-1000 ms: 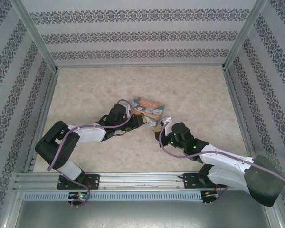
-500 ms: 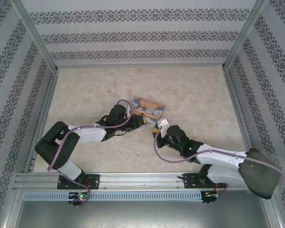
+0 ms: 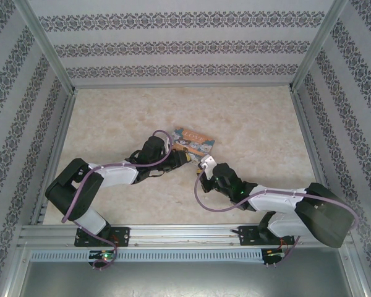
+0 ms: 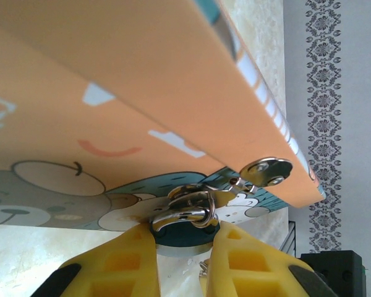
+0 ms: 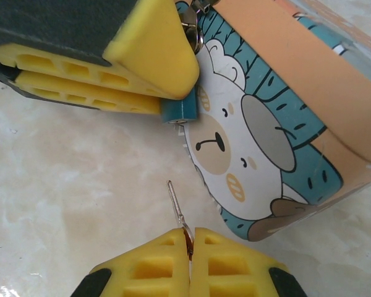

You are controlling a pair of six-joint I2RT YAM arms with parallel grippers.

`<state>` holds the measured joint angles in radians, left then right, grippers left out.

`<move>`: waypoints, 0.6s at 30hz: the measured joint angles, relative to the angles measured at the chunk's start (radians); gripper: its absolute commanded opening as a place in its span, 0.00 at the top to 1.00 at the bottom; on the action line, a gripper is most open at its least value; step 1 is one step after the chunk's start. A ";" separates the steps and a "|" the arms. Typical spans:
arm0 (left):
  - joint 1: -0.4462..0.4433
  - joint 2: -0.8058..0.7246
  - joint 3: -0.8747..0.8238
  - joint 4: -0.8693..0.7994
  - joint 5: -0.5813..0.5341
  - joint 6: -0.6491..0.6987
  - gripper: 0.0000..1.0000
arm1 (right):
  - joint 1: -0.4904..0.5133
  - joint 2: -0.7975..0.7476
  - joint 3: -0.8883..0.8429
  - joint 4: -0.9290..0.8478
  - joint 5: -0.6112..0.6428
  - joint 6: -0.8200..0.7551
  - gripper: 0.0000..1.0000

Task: Unlock a padlock with a key

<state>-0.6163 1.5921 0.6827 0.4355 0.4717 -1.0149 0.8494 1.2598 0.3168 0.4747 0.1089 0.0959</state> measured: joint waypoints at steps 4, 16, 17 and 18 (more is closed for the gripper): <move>0.000 -0.002 0.000 -0.003 0.000 0.000 0.81 | 0.000 0.030 0.025 0.014 0.007 -0.018 1.00; -0.006 -0.004 0.000 -0.010 0.000 0.000 0.81 | 0.000 0.097 0.048 0.102 0.018 -0.026 1.00; -0.006 -0.004 0.000 -0.010 0.000 0.000 0.81 | 0.000 0.099 0.048 0.104 0.018 -0.026 1.00; -0.006 -0.004 0.000 -0.010 0.000 0.000 0.81 | 0.003 0.099 0.048 0.105 0.020 -0.025 1.00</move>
<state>-0.6228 1.5883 0.6827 0.4259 0.4713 -1.0149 0.8520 1.3590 0.3645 0.5800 0.1287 0.0708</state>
